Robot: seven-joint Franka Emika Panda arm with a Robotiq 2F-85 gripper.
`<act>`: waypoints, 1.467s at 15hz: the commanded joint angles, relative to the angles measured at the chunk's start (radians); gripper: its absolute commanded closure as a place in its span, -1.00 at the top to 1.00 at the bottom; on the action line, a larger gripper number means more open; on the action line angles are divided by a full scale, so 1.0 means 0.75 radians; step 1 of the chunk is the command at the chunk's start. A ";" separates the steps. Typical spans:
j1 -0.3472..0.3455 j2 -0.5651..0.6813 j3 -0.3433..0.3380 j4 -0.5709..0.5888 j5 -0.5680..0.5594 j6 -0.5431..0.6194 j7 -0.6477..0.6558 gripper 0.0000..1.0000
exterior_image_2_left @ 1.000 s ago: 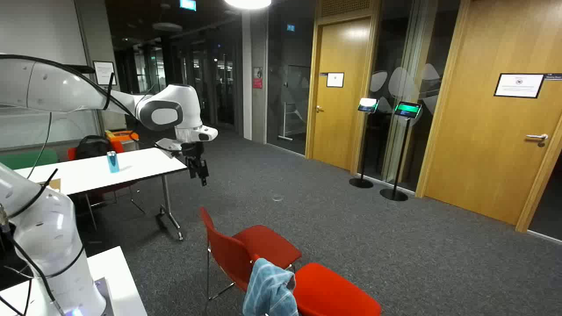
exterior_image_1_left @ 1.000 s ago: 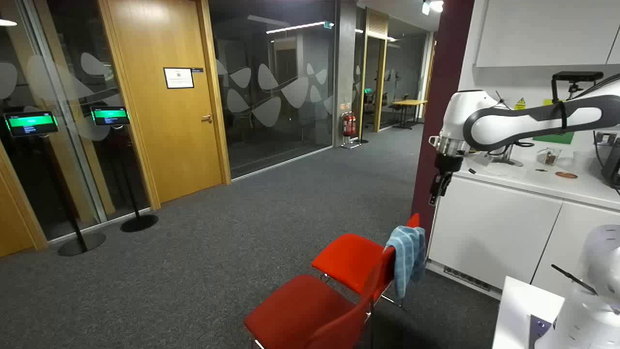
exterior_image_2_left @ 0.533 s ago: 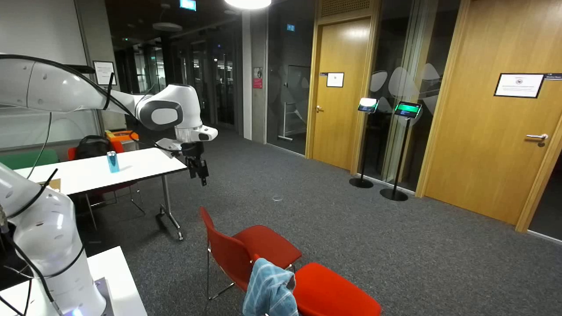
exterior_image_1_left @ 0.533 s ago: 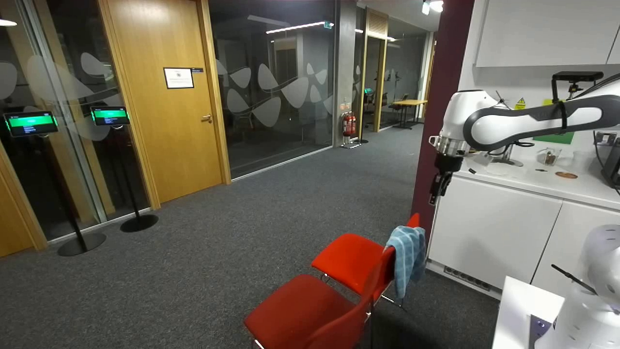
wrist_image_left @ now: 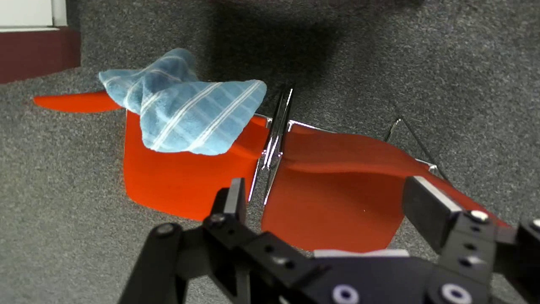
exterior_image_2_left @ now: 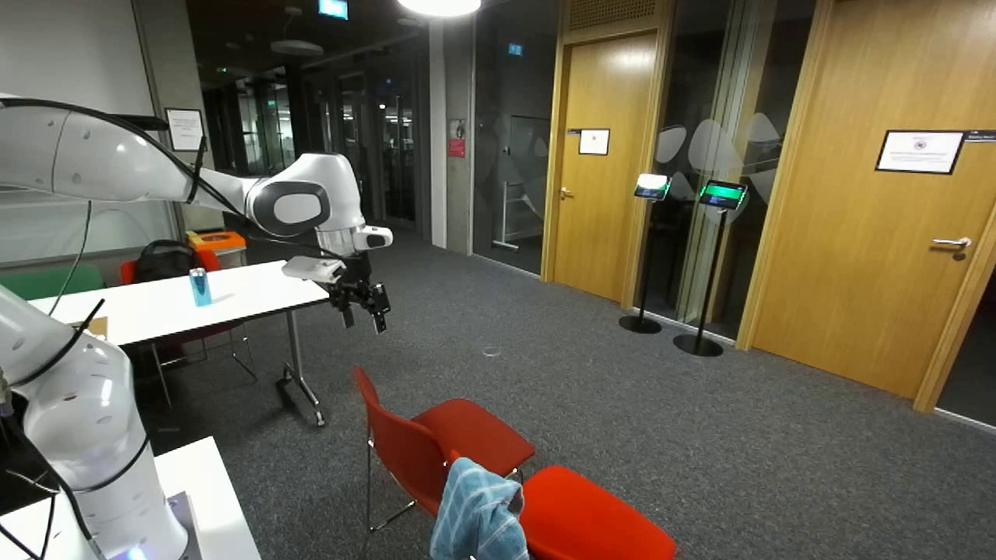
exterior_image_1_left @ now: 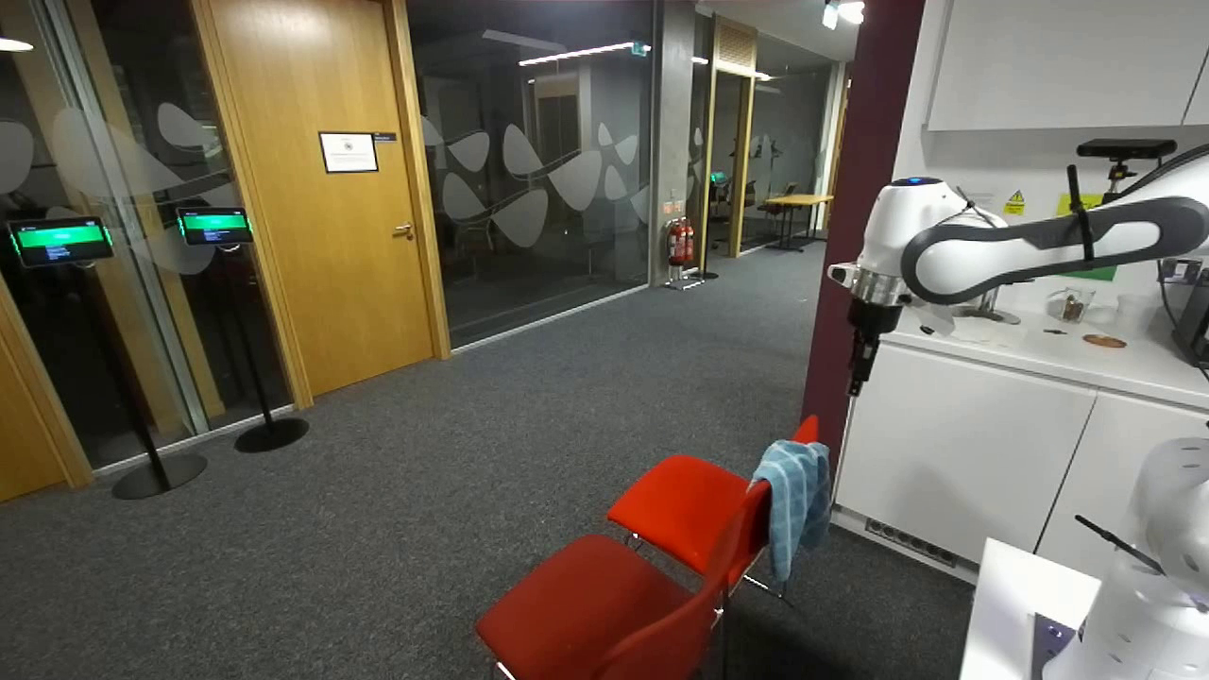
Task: Pick up the cloth and put it on the seat of the chair
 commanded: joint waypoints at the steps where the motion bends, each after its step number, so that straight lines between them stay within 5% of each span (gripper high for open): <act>1: 0.017 0.091 -0.089 0.007 -0.089 0.139 -0.271 1.00; 6: 0.035 0.345 -0.220 0.093 -0.012 0.373 -0.670 1.00; 9: 0.015 0.491 -0.236 0.179 0.094 0.368 -0.810 1.00; 17: -0.039 0.527 -0.174 0.197 0.086 0.360 -0.741 1.00; 22: -0.085 0.748 -0.213 0.337 0.177 0.362 -0.843 1.00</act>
